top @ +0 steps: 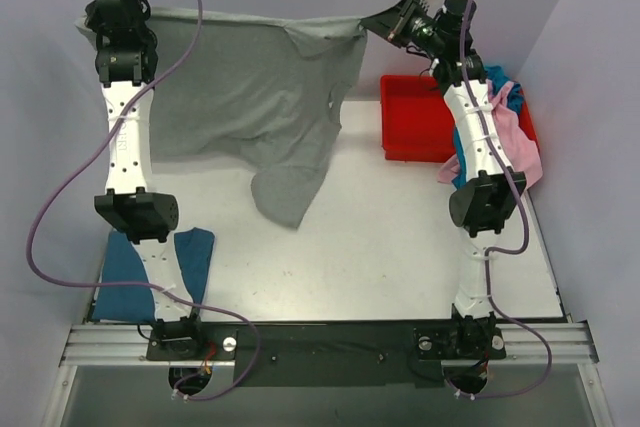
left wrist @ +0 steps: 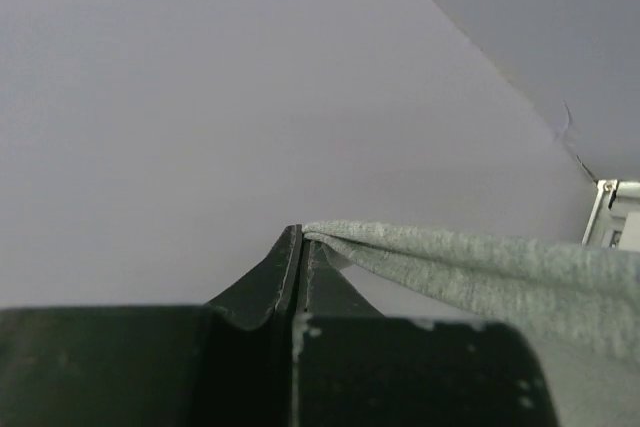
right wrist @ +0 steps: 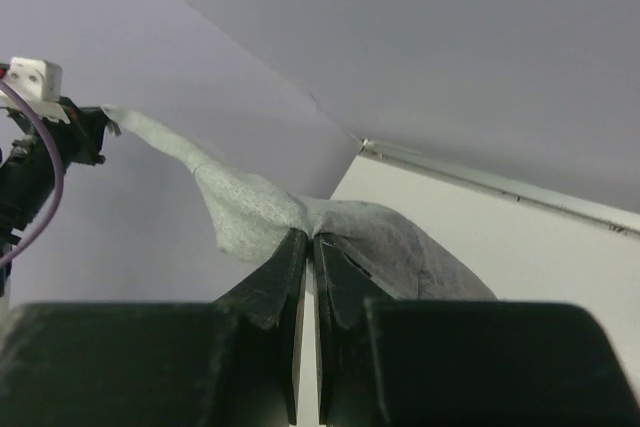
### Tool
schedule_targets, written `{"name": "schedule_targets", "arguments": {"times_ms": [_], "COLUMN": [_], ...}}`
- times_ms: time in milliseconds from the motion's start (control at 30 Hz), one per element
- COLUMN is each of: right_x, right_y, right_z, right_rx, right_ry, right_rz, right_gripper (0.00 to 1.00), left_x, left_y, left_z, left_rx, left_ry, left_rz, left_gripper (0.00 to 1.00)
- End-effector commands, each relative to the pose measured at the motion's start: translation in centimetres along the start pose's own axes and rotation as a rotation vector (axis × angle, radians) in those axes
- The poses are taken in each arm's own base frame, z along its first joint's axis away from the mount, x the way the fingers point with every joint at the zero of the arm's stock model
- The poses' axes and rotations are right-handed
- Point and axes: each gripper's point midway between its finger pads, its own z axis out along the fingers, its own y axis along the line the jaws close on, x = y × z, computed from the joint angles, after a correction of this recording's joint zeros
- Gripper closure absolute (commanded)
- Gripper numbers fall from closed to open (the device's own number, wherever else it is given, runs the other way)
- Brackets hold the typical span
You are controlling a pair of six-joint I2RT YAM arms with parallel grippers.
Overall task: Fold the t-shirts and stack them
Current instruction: Flatten out the tshirt
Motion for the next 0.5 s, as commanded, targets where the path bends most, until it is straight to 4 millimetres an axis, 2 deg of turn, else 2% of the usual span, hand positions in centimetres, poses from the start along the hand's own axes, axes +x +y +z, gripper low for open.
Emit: {"name": "schedule_targets", "arguments": {"times_ms": [0,67,100,133,167,267,300,367,433,467], "right_x": [-10.0,-10.6,-10.8,-10.6,-10.7,-9.3,-8.3,-5.6,-0.2,1.9], "right_y": [11.5,12.9,13.6,13.2,14.2,13.7,13.0,11.3,6.9,6.6], "right_z": [-5.0,-5.9,-6.5,-6.5,-7.3,-8.8,-8.9,-9.9,-11.0,-12.4], "right_rx": [-0.185,-0.203,-0.202,-0.187,-0.191,-0.162,-0.154,-0.103,0.022,0.069], "right_ry": [-0.311,-0.329,-0.333,-0.324,-0.324,-0.259,-0.22,-0.131,0.022,0.087], "right_rz": [-0.21,-0.254,-0.267,-0.281,-0.3,-0.302,-0.294,-0.272,-0.223,-0.189], "right_gripper": [1.0,1.0,1.0,1.0,1.0,1.0,1.0,1.0,1.0,1.0], "left_x": [-3.5,-3.7,-3.6,-3.5,-2.9,-1.7,-1.4,-0.2,1.6,2.6], "left_y": [11.9,12.8,12.8,12.8,12.8,11.7,11.4,8.7,5.3,3.3], "left_z": [-3.2,-3.6,-3.7,-3.6,-3.8,-4.0,-4.4,-4.9,-5.8,-6.1], "left_rx": [-0.305,-0.298,-0.289,-0.276,-0.262,-0.168,-0.132,0.006,0.152,0.232], "left_ry": [-0.157,-0.185,-0.187,-0.192,-0.178,-0.15,-0.149,-0.12,-0.089,-0.073], "left_rz": [-0.232,-0.285,-0.306,-0.311,-0.321,-0.319,-0.324,-0.271,-0.194,-0.144], "left_gripper": [1.0,1.0,1.0,1.0,1.0,1.0,1.0,1.0,1.0,1.0]}}
